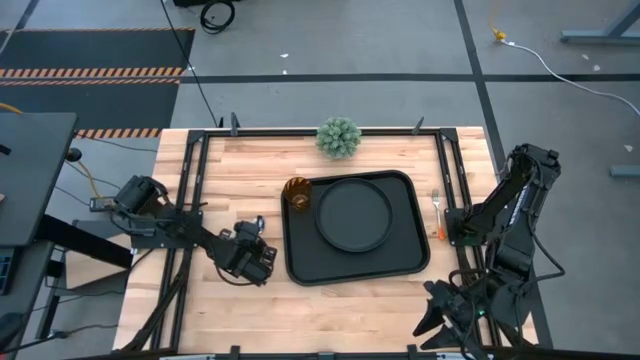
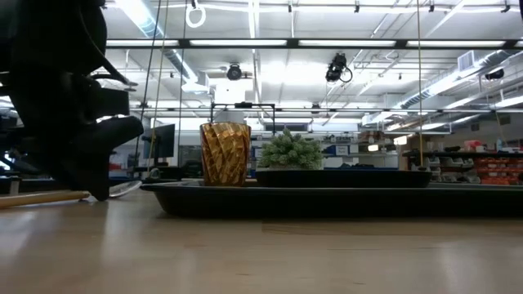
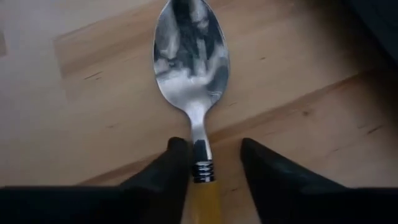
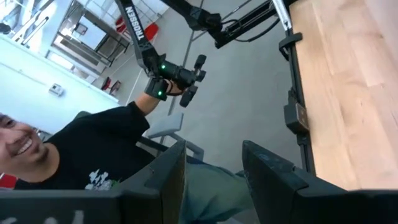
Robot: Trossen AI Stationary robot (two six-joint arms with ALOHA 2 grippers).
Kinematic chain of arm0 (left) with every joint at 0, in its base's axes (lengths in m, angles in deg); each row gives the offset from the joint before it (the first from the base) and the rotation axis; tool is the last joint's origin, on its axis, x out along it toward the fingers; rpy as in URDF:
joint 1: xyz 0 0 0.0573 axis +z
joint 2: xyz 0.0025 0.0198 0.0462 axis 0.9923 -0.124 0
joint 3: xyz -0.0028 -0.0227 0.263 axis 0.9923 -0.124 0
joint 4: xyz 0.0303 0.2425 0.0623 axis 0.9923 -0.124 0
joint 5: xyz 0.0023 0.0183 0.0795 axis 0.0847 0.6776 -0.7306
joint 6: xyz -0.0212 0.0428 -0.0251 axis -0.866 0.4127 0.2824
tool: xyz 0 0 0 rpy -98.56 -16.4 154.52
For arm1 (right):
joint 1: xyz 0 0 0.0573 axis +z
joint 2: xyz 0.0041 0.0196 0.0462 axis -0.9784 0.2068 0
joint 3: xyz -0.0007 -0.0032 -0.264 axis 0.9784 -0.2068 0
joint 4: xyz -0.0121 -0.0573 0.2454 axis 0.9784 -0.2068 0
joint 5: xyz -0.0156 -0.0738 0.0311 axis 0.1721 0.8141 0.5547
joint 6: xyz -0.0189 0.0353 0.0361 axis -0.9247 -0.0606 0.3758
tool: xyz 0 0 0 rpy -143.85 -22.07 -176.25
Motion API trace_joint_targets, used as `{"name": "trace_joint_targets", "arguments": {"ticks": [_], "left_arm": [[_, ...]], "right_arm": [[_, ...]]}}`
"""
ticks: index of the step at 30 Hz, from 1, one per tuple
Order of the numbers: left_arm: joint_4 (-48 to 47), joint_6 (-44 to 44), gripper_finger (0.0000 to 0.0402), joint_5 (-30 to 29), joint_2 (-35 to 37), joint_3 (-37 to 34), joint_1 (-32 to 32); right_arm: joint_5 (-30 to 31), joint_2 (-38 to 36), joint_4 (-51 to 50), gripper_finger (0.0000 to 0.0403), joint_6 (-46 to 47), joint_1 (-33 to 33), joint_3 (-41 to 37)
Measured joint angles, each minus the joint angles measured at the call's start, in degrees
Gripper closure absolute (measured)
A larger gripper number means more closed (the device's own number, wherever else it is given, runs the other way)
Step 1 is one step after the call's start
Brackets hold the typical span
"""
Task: Pick and place plate/cup/fork/spoon on tray
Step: Put the orange spoon on the black serving tray to the left of the black plate
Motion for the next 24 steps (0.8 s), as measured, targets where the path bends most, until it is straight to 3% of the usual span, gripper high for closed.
{"name": "trace_joint_targets", "arguments": {"ticks": [6, 15, 18, 24], "left_arm": [[1.27, 0.05, 0.0372, -1.04, -0.09, 0.02, -0.02], [-2.59, -0.09, 0.0369, 0.98, 0.78, 0.87, -0.17], [-8.72, -0.03, 0.037, 3.07, 1.5, 4.36, -0.94], [-15.23, 0.6, 0.0369, -2.47, 2.27, 15.49, -3.03]], "right_arm": [[-1.33, 0.0, -0.02, 0.0239, 1.84, 0.02, 0.0], [-2.51, 0.0, -0.02, 0.0239, 3.28, 1.12, 0.0], [-2.51, 0.0, -0.03, 0.0239, 3.14, 1.33, 0.0], [-3.02, 0.0, -0.06, 0.0239, 3.78, 1.31, 0.0]]}}
